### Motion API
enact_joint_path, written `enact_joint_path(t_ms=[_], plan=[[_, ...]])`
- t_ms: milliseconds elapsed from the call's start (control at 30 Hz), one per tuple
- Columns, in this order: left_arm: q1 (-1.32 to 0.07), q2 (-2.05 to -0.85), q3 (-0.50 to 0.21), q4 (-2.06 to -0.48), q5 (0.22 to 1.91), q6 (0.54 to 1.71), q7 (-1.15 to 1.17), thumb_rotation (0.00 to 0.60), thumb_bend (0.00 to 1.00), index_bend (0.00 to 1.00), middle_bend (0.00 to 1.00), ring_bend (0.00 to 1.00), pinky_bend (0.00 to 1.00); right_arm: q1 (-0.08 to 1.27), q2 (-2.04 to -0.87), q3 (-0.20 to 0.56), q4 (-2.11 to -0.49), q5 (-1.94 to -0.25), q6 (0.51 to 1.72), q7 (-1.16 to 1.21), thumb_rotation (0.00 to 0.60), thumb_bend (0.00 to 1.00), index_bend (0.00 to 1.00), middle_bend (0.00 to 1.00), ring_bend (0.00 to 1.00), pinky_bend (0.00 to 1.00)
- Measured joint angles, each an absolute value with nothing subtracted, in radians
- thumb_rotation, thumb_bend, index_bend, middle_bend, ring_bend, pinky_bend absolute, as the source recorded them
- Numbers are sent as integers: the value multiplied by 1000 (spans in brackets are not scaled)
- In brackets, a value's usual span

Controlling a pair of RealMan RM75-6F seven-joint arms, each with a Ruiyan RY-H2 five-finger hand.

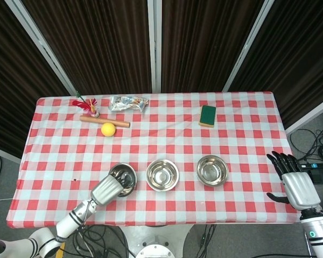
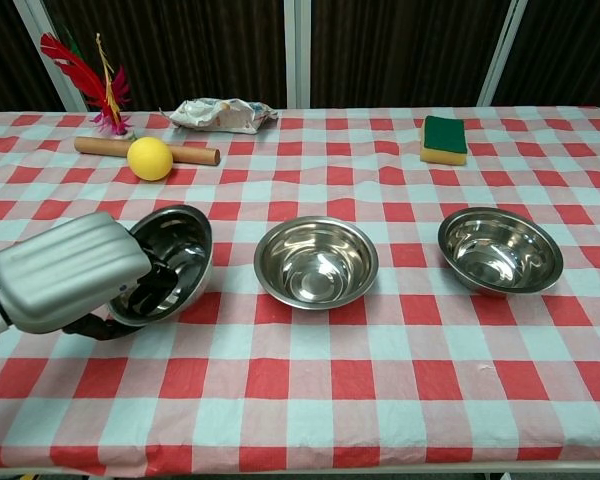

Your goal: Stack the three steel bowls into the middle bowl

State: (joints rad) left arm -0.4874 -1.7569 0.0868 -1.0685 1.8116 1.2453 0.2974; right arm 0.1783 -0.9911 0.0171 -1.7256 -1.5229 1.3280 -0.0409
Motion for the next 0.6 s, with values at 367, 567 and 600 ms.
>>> enact_joint_path(t_ms=[367,567,600], plan=[[-502,-1750,85,-1083,1806,1251,302,600,372,702,752,680,736,177,-990,19,-1726,-1524,1332,-40,600,0,0,33,0,12],[-553,-1736,33,-1114,1795,1235,312,600,375,707,755,686,741,175,-984,27,-1737,-1536,1358,-31,600,0,0,33,0,12],[-561,-1732,24,-1127,1792,1232,315,600,376,708,757,687,742,173,-983,30,-1740,-1538,1366,-25,600,0,0,33,0,12]])
